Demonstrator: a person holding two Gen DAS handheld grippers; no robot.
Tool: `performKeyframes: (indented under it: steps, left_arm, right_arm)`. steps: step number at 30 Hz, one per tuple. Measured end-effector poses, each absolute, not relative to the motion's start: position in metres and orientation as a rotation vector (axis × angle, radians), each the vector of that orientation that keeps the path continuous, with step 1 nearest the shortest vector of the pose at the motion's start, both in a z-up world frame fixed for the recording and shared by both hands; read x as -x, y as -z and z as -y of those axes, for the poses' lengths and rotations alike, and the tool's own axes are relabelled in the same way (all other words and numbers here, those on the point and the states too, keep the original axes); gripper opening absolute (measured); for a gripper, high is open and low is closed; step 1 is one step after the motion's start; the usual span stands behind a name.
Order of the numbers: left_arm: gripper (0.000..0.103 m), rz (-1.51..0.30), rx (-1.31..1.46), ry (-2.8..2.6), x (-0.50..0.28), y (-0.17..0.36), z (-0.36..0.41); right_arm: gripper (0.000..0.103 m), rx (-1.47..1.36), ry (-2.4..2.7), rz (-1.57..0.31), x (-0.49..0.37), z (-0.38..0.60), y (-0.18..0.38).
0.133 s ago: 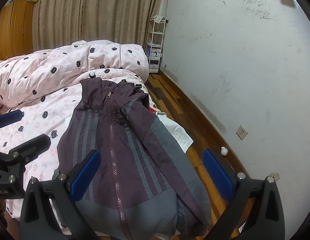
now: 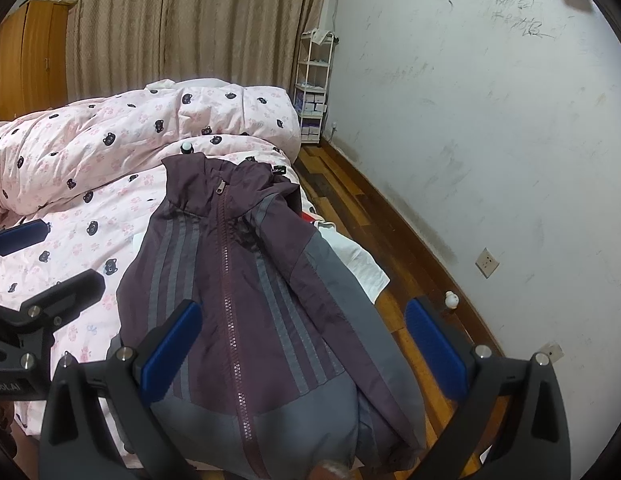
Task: Fold clothes
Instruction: 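Move both grippers over the purple jacket toward its hood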
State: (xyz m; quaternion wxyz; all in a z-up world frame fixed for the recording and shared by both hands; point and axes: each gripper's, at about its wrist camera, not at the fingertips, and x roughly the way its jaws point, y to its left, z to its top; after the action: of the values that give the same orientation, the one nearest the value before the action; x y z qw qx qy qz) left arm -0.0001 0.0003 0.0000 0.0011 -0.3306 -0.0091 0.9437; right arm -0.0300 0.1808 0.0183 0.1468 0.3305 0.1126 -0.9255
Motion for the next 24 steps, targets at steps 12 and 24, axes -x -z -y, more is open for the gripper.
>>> performKeyframes:
  steps: [12,24]
  left_arm:
    - [0.103,0.031,1.039,-2.961,0.0003,-0.0001,-0.0009]
    - [0.103,0.015,1.041,-2.969,0.0005,0.0001,-0.0009]
  right_arm:
    - [0.103,-0.938,2.668,-0.347,0.0265,-0.1799,-0.0204]
    - [0.103,-0.941,2.660,-0.351,0.0284,-0.1792,-0.0196]
